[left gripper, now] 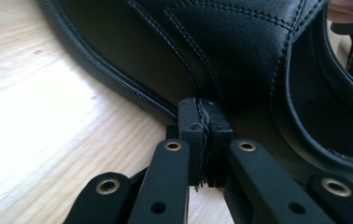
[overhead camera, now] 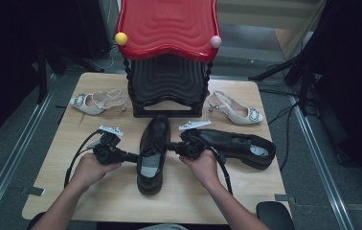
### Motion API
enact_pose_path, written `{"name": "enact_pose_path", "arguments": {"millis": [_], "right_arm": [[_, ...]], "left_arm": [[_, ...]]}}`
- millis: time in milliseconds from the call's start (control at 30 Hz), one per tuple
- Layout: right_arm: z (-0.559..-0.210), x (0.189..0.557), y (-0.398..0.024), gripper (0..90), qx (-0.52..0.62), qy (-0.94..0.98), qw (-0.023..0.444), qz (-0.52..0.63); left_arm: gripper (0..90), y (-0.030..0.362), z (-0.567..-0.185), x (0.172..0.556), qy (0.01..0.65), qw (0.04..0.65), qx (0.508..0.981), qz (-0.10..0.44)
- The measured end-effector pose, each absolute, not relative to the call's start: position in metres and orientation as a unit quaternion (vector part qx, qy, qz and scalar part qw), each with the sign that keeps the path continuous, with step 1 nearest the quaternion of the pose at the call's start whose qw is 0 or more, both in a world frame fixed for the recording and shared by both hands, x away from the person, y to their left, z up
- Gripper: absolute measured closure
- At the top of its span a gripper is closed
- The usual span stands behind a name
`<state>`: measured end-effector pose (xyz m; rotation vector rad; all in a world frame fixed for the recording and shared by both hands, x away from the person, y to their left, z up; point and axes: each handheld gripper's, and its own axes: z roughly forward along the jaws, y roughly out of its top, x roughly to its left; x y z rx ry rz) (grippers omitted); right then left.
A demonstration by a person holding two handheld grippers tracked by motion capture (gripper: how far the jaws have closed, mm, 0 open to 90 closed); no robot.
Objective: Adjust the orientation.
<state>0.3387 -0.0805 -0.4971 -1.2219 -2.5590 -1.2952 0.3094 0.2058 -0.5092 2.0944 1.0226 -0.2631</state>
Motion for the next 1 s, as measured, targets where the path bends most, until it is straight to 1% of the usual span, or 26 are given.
{"name": "enact_pose_path", "arguments": {"millis": [133,200,267,367,400,433,500,600,700,800,867,900,933,1000], "right_arm": [[-0.495,0.338,-0.082,90.0,-0.394,-0.821,0.006,-0.413],[-0.495,0.338,-0.084,90.0,-0.395,-0.82,0.006,-0.413],[-0.495,0.338,-0.085,90.0,-0.4,-0.82,0.007,-0.409],[-0.491,0.338,-0.089,88.5,-0.404,-0.817,0.009,-0.411],[-0.488,0.337,-0.092,86.0,-0.405,-0.815,0.012,-0.415],[-0.485,0.336,-0.095,83.4,-0.403,-0.814,0.013,-0.419],[-0.476,0.333,-0.1,73.4,-0.404,-0.813,0.021,-0.418],[-0.47,0.327,-0.107,67.9,-0.415,-0.808,0.042,-0.415],[-0.467,0.32,-0.108,62.6,-0.416,-0.816,0.047,-0.399],[-0.462,0.317,-0.108,57.3,-0.424,-0.817,0.057,-0.386],[-0.457,0.315,-0.108,57.3,-0.432,-0.819,0.055,-0.373],[-0.457,0.315,-0.108,57.3,-0.432,-0.819,0.055,-0.373],[-0.452,0.313,-0.108,57.4,-0.437,-0.819,0.061,-0.367],[-0.45,0.311,-0.106,57.5,-0.438,-0.823,0.059,-0.358]], "left_arm": [[89.3,0.199,-0.512,0.308,0.402,0.393,0.818,-0.123],[87.6,0.197,-0.51,0.307,0.397,0.386,0.826,-0.108],[83.4,0.199,-0.508,0.307,0.396,0.386,0.828,-0.091],[78.6,0.208,-0.499,0.308,0.404,0.403,0.819,-0.054],[75.8,0.211,-0.496,0.309,0.405,0.405,0.819,-0.045],[70.4,0.212,-0.493,0.309,0.405,0.403,0.82,-0.038],[63.7,0.211,-0.488,0.311,0.402,0.407,0.819,-0.04],[54.5,0.209,-0.476,0.313,0.393,0.417,0.819,-0.025],[49.4,0.206,-0.464,0.317,0.385,0.419,0.822,-0.01],[47.7,0.203,-0.452,0.324,0.384,0.427,0.819,-0.011],[48.1,0.201,-0.444,0.329,0.381,0.435,0.815,-0.011],[51.6,0.201,-0.444,0.329,0.381,0.435,0.815,-0.011],[52.7,0.2,-0.439,0.333,0.375,0.44,0.816,-0.009],[61.0,0.2,-0.433,0.336,0.369,0.44,0.818,0.002]]}}
